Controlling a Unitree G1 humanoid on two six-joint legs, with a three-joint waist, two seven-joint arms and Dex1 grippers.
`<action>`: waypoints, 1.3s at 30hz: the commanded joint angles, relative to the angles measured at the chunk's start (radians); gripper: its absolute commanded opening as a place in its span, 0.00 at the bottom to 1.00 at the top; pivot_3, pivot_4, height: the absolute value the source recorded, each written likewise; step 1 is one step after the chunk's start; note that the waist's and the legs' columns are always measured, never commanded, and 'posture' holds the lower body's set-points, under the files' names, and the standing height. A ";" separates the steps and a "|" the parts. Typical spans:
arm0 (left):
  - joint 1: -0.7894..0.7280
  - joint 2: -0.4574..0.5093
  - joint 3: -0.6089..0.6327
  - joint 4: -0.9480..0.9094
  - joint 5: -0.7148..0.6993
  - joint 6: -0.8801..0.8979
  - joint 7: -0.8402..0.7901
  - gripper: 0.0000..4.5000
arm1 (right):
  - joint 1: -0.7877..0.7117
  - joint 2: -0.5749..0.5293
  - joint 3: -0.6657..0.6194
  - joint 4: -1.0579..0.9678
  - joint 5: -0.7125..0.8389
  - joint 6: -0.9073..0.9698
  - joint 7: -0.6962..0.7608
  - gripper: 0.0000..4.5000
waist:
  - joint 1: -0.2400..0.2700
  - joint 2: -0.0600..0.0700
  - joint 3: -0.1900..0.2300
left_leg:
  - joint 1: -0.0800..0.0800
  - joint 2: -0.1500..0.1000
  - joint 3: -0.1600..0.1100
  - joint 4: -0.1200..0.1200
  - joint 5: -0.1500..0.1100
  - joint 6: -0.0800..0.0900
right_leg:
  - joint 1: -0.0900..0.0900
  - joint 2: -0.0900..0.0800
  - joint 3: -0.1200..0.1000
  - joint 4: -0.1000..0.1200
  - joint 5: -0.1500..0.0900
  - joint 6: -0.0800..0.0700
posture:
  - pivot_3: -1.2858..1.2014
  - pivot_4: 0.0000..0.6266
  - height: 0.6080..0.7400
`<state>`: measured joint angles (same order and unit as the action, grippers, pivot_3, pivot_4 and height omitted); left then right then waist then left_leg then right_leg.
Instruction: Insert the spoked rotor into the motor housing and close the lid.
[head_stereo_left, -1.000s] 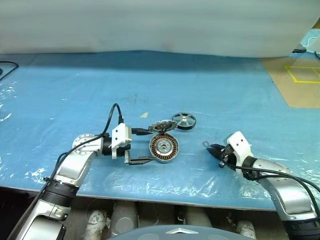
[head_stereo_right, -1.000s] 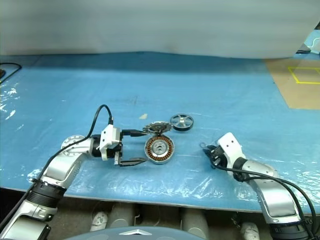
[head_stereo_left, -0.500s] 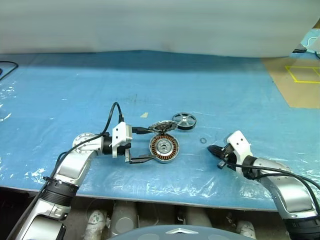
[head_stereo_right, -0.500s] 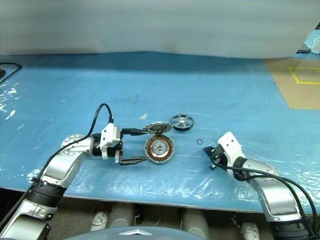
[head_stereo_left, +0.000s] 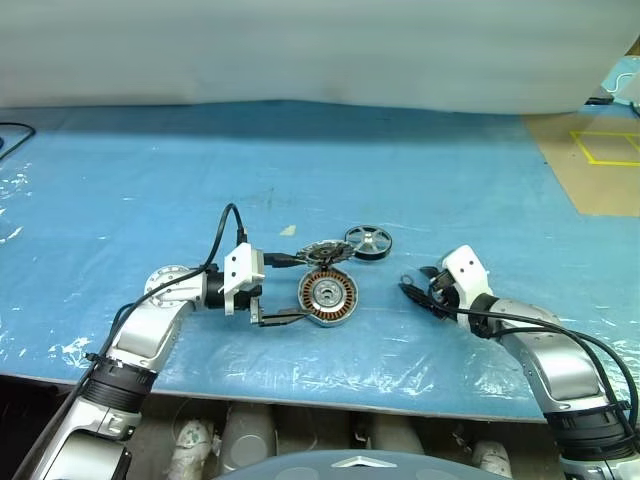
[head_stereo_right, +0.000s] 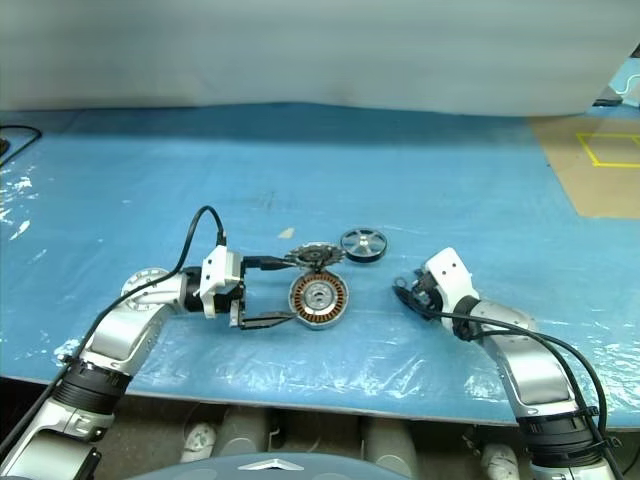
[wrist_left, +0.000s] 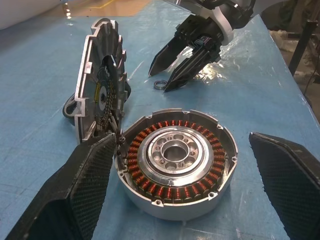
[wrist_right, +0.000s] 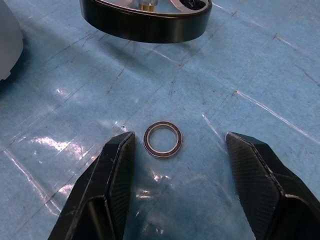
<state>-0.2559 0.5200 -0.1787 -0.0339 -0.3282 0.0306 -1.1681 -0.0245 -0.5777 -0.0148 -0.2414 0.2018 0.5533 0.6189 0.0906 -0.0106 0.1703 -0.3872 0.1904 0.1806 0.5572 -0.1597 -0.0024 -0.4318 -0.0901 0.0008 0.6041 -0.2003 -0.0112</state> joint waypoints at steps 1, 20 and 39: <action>0.010 0.009 0.013 -0.031 0.000 -0.022 0.003 1.00 | 0.003 0.007 0.016 -0.003 -0.006 -0.005 -0.003 0.66 | 0.000 0.000 0.000 | 0.000 0.000 0.000 0.000 0.000 0.000 | 0.000 0.000 0.000 0.000 0.000 0.000 | 0.52 0.24 1.00; 0.014 0.006 0.014 0.046 0.015 -0.100 -0.018 1.00 | 0.023 -0.011 0.058 0.016 -0.037 -0.052 0.020 0.13 | 0.000 0.000 0.000 | 0.001 0.000 0.000 0.000 0.000 0.000 | 0.000 0.000 0.000 0.000 0.000 0.000 | 0.52 0.24 1.00; 0.023 0.048 0.030 -0.023 -0.041 -0.060 -0.076 1.00 | -0.215 -0.064 0.116 -0.181 0.272 0.216 0.255 0.13 | -0.004 0.001 0.001 | 0.000 0.000 0.000 0.000 0.000 0.000 | -0.001 0.000 0.000 0.001 0.000 0.000 | 0.52 0.24 1.00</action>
<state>-0.2343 0.5578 -0.1650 -0.0324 -0.3523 -0.0221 -1.2370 -0.2057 -0.6425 0.0887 -0.4089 0.4509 0.7756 0.8489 0.0868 -0.0096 0.1709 -0.3867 0.1904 0.1810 0.5570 -0.1597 -0.0026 -0.4322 -0.0901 0.0015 0.6048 -0.2001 -0.0114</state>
